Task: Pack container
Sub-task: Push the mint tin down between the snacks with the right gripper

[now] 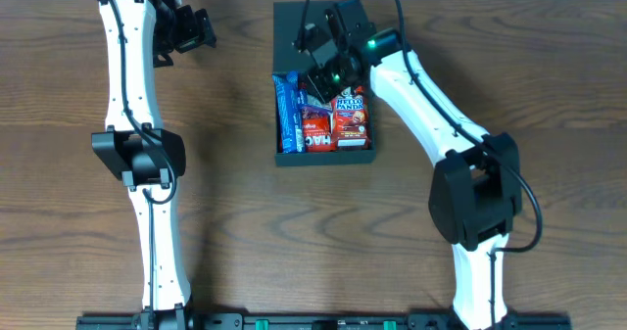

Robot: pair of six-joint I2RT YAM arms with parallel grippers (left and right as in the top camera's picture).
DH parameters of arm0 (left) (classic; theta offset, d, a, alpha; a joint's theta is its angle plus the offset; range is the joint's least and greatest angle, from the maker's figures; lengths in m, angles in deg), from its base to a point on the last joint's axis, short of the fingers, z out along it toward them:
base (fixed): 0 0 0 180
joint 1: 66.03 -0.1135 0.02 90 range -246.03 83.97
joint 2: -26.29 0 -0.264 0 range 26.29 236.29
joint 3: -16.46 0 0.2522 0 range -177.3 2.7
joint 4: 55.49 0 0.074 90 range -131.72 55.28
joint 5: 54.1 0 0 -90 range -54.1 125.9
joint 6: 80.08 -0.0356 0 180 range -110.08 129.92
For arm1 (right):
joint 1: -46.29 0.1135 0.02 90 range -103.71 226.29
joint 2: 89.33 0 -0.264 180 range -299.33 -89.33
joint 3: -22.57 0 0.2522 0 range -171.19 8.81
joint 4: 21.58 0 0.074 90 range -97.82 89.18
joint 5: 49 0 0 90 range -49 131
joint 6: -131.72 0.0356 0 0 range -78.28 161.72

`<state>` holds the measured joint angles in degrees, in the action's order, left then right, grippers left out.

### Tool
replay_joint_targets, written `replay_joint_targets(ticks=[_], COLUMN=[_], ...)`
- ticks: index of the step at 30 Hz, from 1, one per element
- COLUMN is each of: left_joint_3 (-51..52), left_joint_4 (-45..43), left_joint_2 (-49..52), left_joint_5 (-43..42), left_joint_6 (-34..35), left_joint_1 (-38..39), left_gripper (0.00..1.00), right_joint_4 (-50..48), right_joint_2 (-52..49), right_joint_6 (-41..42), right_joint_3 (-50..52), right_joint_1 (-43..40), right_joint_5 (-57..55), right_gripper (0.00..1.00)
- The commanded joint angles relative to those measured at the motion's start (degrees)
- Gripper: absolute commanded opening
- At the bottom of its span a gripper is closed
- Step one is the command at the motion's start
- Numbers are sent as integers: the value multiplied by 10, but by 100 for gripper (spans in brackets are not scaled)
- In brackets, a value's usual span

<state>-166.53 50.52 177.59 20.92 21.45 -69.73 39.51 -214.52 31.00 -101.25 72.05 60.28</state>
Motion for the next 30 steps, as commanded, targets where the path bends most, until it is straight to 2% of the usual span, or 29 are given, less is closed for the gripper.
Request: replay_joint_targets(ticks=[1,5,8,11,15,17,21,30], left_joint_3=[-12,-12,-12,-12,-12,-12,-12,-12], left_joint_4=[20,20,18,17,17,17,18,17], left_joint_2=[-6,-6,-6,-6,-6,-6,-6,-6], left_joint_5=[4,6,6,6,6,6,6,6], left_joint_6=[-13,-28,-28,-28,-28,-28,-28,-28], left_joint_1=[0,0,-2,-1,-1,-1,-1,-1], left_gripper=[95,95,95,95,95,95,95,95], right_joint_4=[14,66,90,88,72,59,51,82], right_joint_2=[11,11,11,11,11,11,9,3], right_joint_6=[-54,-132,-156,-155,-151,-160,-203,-228], right_joint_3=[-13,-12,-12,-12,-12,-12,-9,-8], right_joint_1=[3,-3,-8,-10,-8,-6,-6,-6], right_joint_5=[-4,-5,-14,-24,-23,-24,-23,8], right_gripper=[56,71,73,80,79,83,80,82])
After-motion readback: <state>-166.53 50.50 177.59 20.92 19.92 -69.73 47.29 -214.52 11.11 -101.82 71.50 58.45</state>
